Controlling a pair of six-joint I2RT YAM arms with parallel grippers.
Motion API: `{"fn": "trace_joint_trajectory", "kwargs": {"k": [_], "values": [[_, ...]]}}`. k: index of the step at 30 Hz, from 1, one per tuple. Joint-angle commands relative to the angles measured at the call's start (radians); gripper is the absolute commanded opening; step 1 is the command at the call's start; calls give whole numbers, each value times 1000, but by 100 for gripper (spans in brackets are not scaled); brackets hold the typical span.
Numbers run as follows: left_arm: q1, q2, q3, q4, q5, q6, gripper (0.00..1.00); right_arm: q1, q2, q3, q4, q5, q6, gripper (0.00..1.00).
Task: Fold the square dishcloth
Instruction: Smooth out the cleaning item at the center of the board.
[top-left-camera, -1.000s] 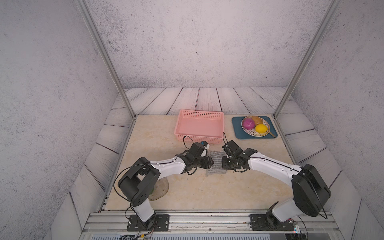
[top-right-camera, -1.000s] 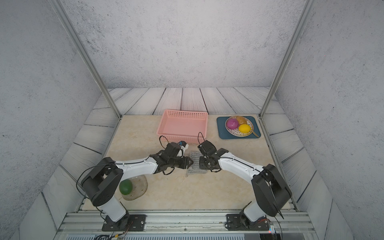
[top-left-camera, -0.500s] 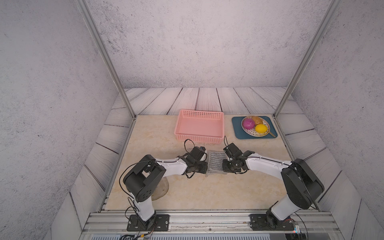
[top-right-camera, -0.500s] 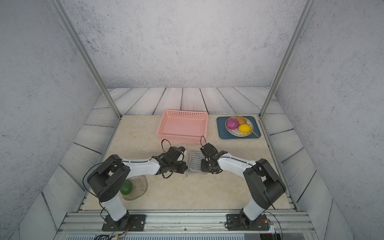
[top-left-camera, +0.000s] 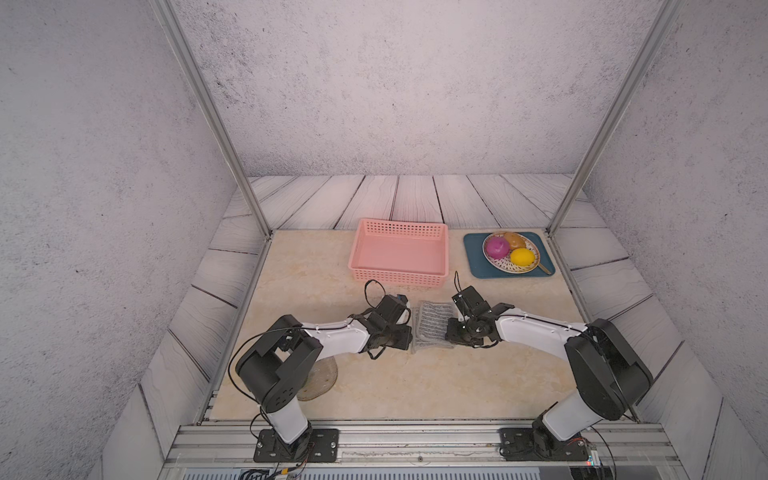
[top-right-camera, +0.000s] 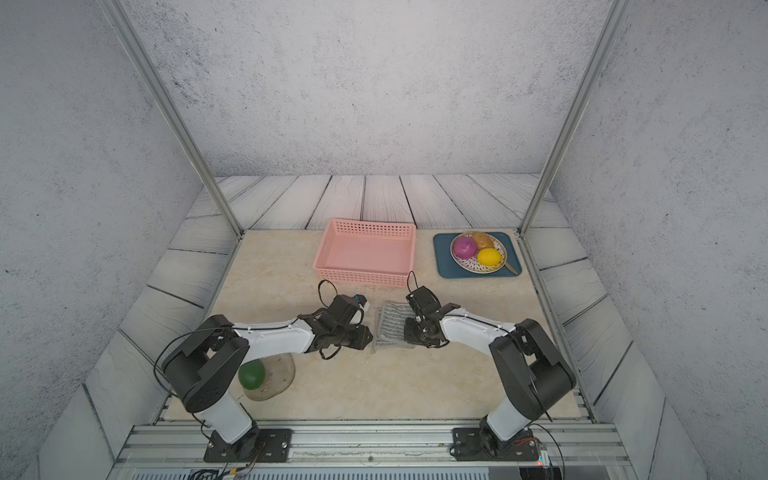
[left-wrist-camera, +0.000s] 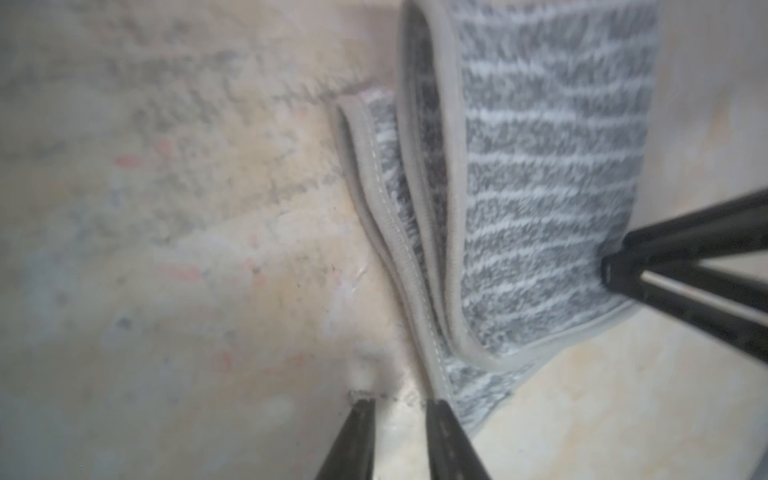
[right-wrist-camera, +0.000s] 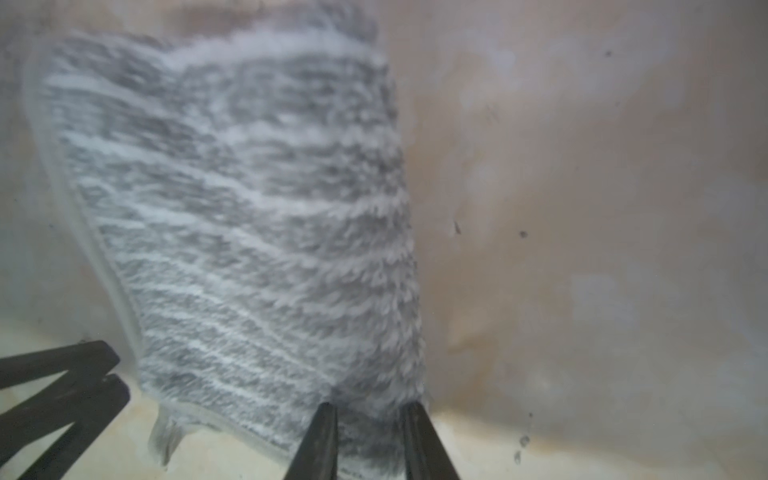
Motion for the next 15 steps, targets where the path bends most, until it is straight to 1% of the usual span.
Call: {"fn": "trace_joint_trajectory", "kwargs": {"k": [1, 5, 8, 11, 15], "values": [[-1, -56, 67, -37, -26, 21, 41, 1, -58, 41, -81, 72, -25, 30], [18, -20, 181, -113, -21, 55, 56, 0, -86, 64, -123, 139, -23, 34], [55, 45, 261, -144, 56, 90, 63, -4, -102, 64, -127, 166, -11, 37], [93, 124, 328, -158, 134, 114, 67, -8, -114, 62, -118, 171, -3, 40], [142, 202, 374, -125, 226, 131, 67, -7, -132, 59, -111, 174, -2, 43]]}}
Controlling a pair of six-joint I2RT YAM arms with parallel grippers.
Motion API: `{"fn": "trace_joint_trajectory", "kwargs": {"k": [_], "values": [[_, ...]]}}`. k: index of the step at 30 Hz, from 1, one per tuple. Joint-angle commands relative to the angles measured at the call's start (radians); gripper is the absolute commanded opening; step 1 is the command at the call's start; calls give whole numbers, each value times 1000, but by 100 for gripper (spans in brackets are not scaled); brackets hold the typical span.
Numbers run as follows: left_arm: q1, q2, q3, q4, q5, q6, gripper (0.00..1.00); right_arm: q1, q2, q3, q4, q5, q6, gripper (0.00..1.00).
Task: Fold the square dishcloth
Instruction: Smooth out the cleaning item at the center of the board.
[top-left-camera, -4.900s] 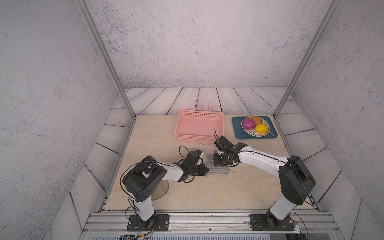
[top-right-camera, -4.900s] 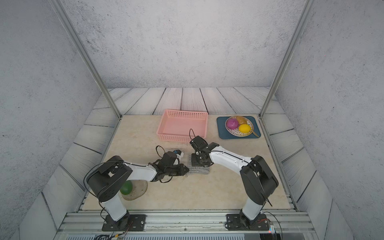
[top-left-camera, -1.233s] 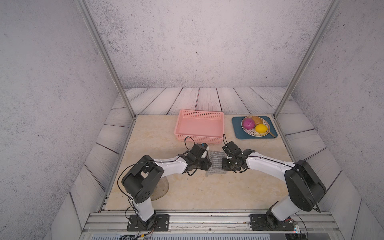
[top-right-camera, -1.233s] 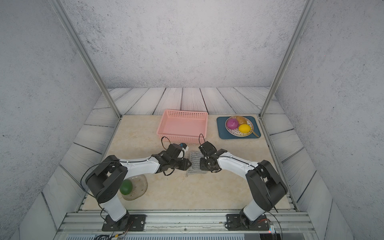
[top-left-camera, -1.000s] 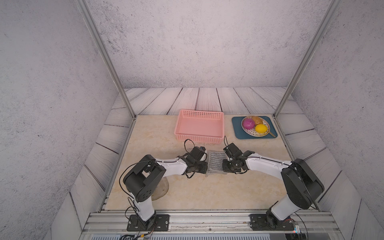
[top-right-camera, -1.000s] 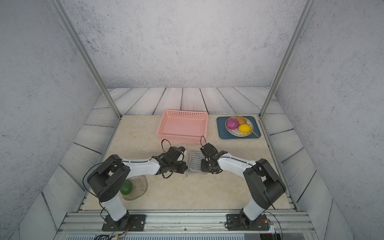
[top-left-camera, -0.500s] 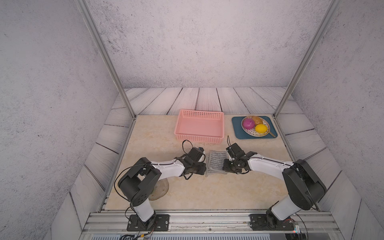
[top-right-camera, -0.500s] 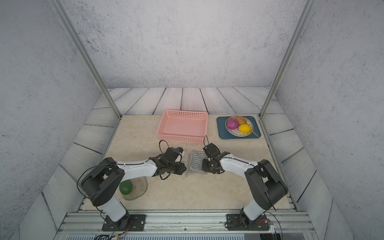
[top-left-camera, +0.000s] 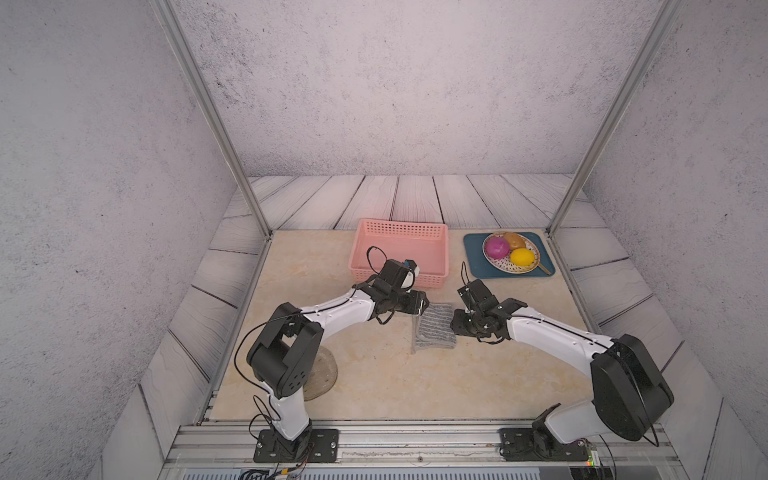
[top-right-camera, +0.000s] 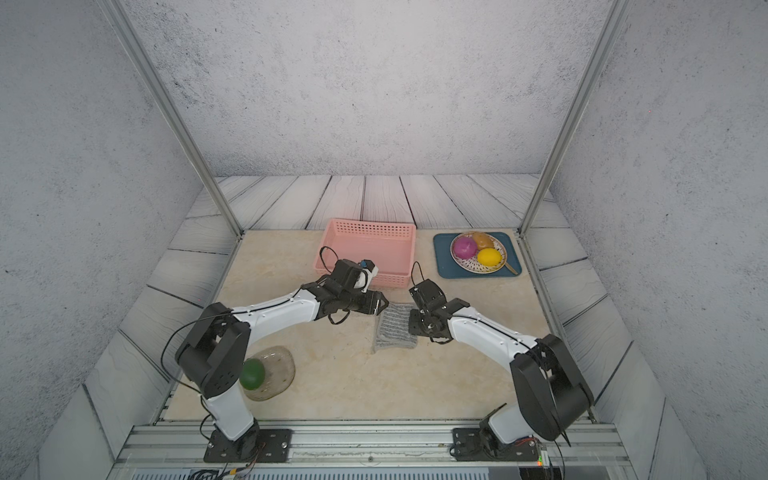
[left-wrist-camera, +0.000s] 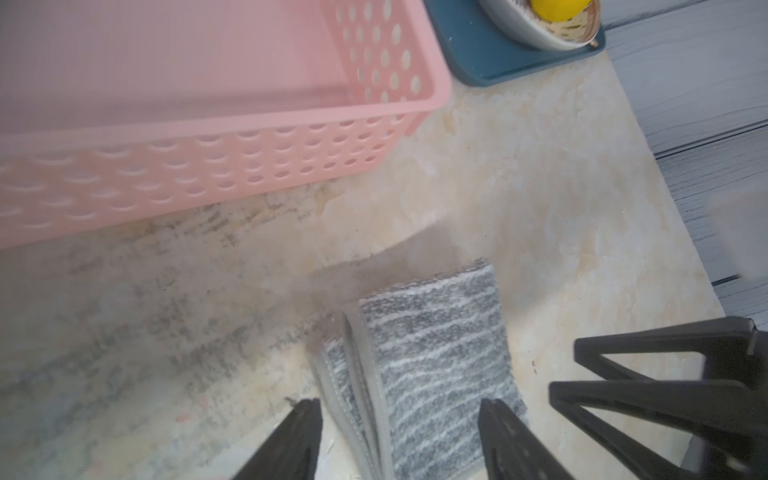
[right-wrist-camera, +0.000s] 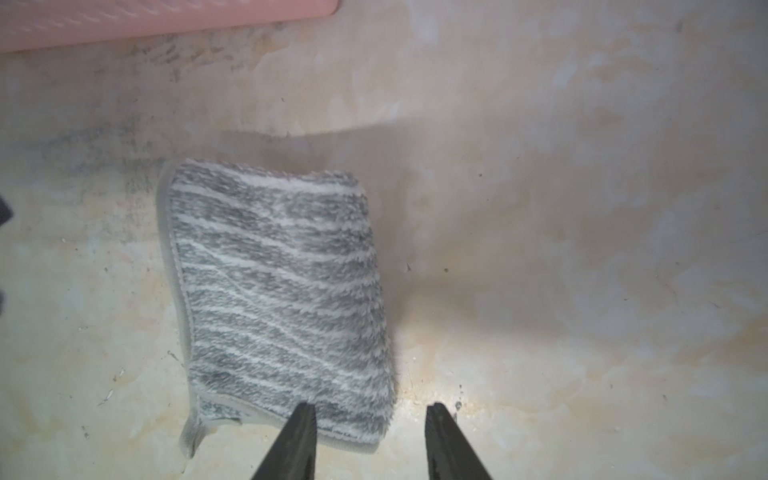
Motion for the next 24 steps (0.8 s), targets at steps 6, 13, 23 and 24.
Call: {"fn": "trace_joint_trajectory", "kwargs": {"k": [6, 13, 23, 24], "values": [[89, 106, 41, 58, 233, 57, 64, -6, -44, 1, -20, 41, 4, 44], [97, 145, 56, 102, 341, 113, 62, -8, -17, 1, -10, 28, 9, 44], [102, 263, 151, 52, 389, 146, 58, -7, -26, 3, -16, 28, 12, 44], [102, 269, 153, 54, 394, 145, 56, -8, -27, 3, -18, 30, 11, 44]]}}
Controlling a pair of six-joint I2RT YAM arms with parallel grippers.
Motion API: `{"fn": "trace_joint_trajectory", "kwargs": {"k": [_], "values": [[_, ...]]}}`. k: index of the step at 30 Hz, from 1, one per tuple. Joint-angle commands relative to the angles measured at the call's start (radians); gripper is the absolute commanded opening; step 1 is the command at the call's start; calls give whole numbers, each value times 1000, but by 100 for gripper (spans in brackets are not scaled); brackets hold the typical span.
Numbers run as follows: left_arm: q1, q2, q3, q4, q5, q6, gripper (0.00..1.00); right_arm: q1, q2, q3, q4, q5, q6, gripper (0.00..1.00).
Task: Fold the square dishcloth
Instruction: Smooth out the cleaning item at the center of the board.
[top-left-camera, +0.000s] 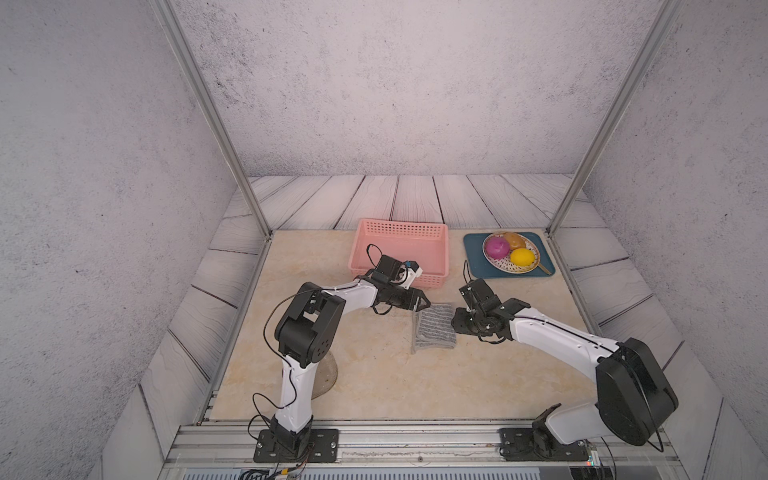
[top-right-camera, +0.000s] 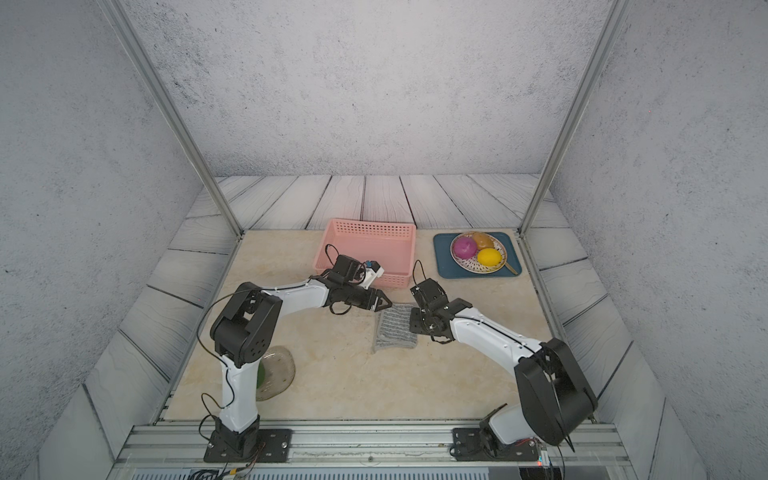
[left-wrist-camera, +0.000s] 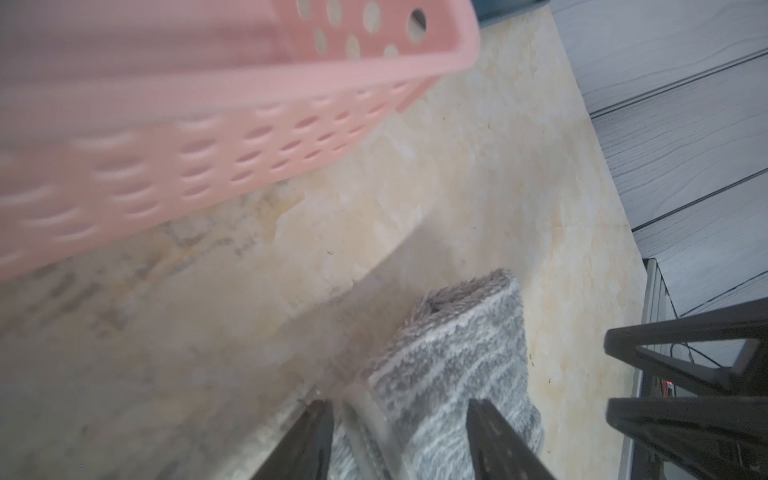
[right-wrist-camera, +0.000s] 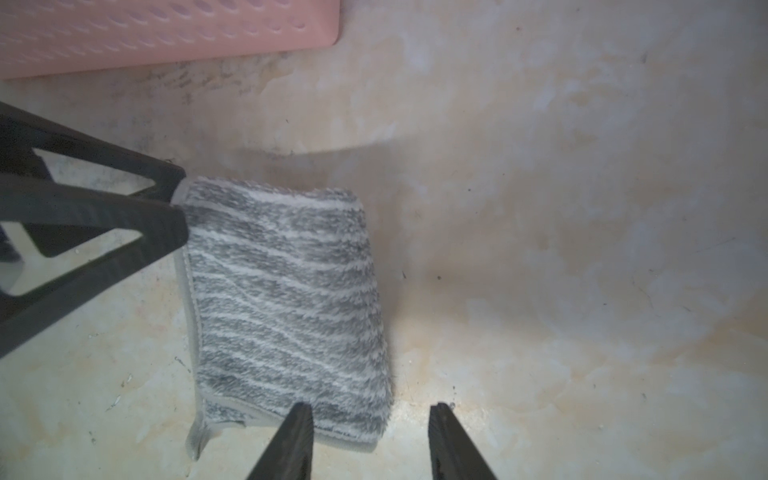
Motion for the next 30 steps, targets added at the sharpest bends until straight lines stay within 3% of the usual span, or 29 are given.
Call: {"fn": "trace_joint_trajectory", "kwargs": {"k": [1, 13, 24, 30], "values": [[6, 24, 28, -11, 44, 23, 54, -4, -5, 2, -18, 16, 5, 44], [4, 33, 19, 42, 112, -18, 43, -7, 12, -4, -6, 6, 11, 44], [4, -65, -43, 81, 97, -111, 0, -19, 11, 0, -7, 6, 8, 44], [3, -161, -100, 21, 21, -207, 0, -43, 6, 25, -4, -32, -8, 44]]}}
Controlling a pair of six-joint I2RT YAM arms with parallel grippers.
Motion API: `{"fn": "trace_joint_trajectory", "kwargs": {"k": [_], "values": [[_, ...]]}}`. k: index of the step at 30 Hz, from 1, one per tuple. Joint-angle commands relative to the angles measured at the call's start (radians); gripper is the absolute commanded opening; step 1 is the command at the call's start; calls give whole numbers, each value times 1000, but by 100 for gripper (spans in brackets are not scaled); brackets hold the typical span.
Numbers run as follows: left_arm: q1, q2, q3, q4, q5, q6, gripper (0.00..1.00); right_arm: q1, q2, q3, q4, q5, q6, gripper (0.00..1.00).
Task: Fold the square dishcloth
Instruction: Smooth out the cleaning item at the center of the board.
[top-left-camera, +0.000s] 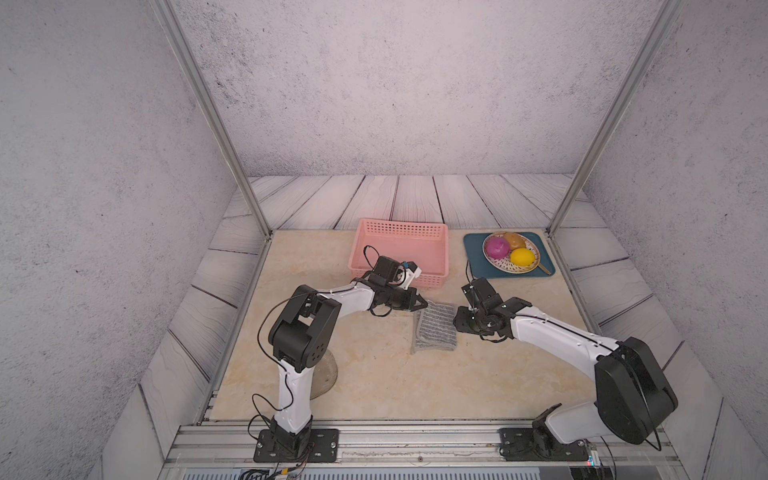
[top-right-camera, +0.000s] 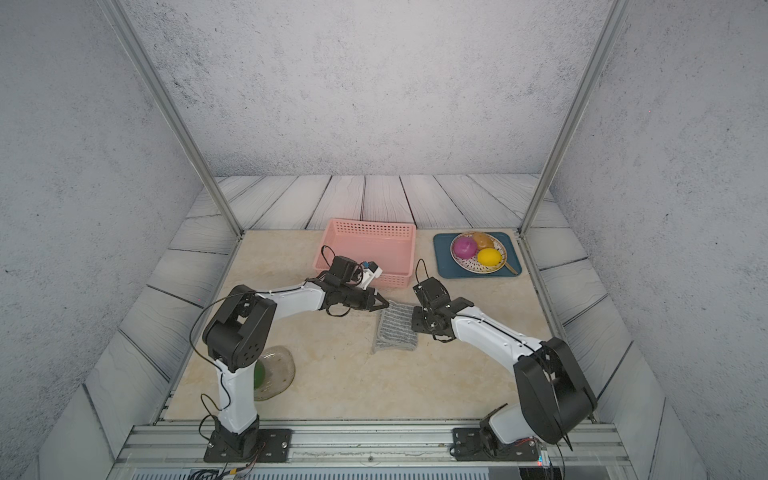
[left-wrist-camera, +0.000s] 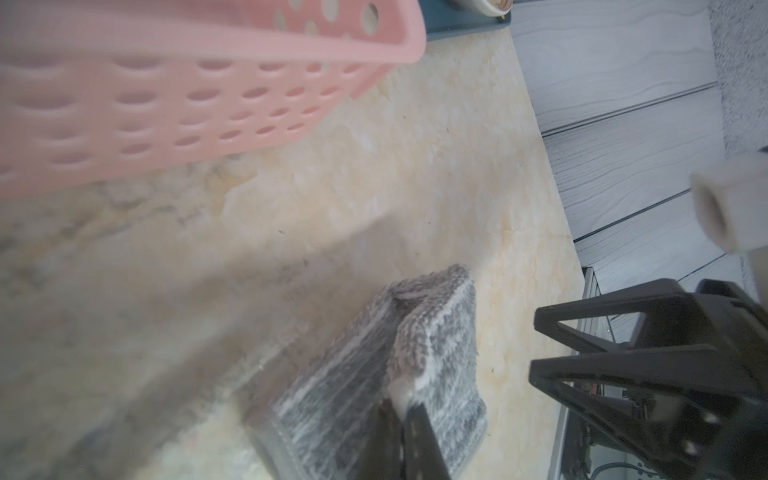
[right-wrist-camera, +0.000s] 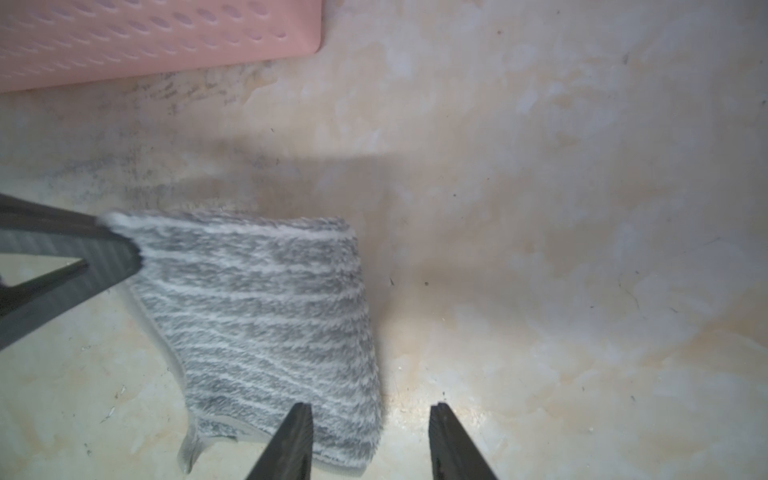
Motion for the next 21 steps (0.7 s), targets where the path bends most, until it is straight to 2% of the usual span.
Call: {"fn": "trace_joint_trajectory", "kwargs": {"k": [1, 9, 21], "values": [[2, -69, -23, -42, -47, -59, 0, -13, 2, 32, -5, -31, -11, 44], [-4, -120, -72, -117, -122, -76, 0, -37, 78, 105, 27, -102, -48, 37], [-3, -139, -190, -44, -224, -139, 0, -57, 293, 269, 108, -214, -93, 24]]}}
